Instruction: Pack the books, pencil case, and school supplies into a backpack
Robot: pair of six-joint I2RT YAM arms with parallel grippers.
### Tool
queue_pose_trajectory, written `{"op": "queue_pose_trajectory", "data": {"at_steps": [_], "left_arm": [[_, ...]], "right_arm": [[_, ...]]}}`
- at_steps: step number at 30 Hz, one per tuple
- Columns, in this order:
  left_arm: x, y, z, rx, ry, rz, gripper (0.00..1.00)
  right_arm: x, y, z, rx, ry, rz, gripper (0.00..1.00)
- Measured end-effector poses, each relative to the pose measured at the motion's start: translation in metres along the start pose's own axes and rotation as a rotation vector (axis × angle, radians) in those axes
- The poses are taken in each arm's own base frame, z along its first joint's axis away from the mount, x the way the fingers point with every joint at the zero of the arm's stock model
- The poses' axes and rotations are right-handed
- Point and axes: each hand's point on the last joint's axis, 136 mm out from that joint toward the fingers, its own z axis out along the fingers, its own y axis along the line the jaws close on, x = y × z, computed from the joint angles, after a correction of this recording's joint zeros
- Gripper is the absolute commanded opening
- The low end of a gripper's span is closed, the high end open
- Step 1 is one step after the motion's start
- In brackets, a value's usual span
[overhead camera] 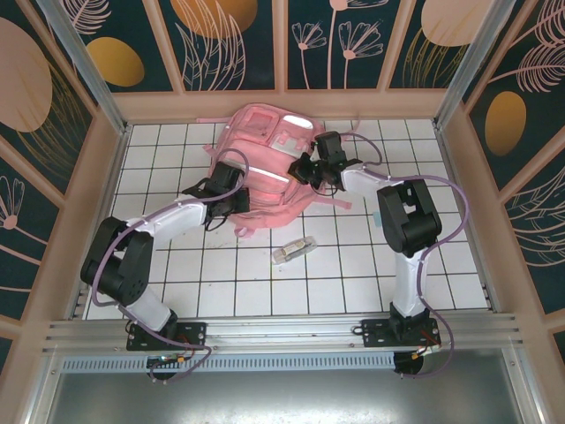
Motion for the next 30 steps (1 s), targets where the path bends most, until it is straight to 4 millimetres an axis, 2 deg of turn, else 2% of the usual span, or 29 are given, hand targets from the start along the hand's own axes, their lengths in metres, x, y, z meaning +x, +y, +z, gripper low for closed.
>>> {"op": "queue_pose_trajectory", "data": {"at_steps": [4,6,7,10,13,21,26,30], "left_arm": [[-0.009,-0.024,-0.007,0.059,-0.017,0.031,0.3],[-0.013,-0.045,-0.013,0.095,-0.035,0.057,0.39],[-0.014,-0.057,-0.016,0.116,-0.041,0.067,0.41],[-0.013,-0.084,-0.021,0.162,-0.047,0.078,0.42],[-0.01,-0.094,-0.016,0.163,-0.037,0.069,0.44],[0.01,-0.091,0.025,0.026,0.039,0.089,0.44],[0.011,-0.088,0.032,-0.039,0.044,0.109,0.43],[0.004,-0.084,0.037,-0.101,0.02,0.116,0.27]], "right_arm": [[0.0,0.001,0.001,-0.01,-0.001,0.015,0.0],[0.001,0.002,0.001,-0.013,0.0,0.027,0.0],[0.002,0.003,0.001,-0.015,0.001,0.035,0.0],[0.004,0.006,0.003,-0.022,0.001,0.048,0.0],[0.004,0.01,0.004,-0.031,0.0,0.059,0.0],[0.004,0.014,0.004,-0.046,-0.002,0.09,0.0],[0.005,0.014,0.004,-0.047,-0.001,0.092,0.0],[0.006,0.015,0.005,-0.048,0.001,0.097,0.0]]}}
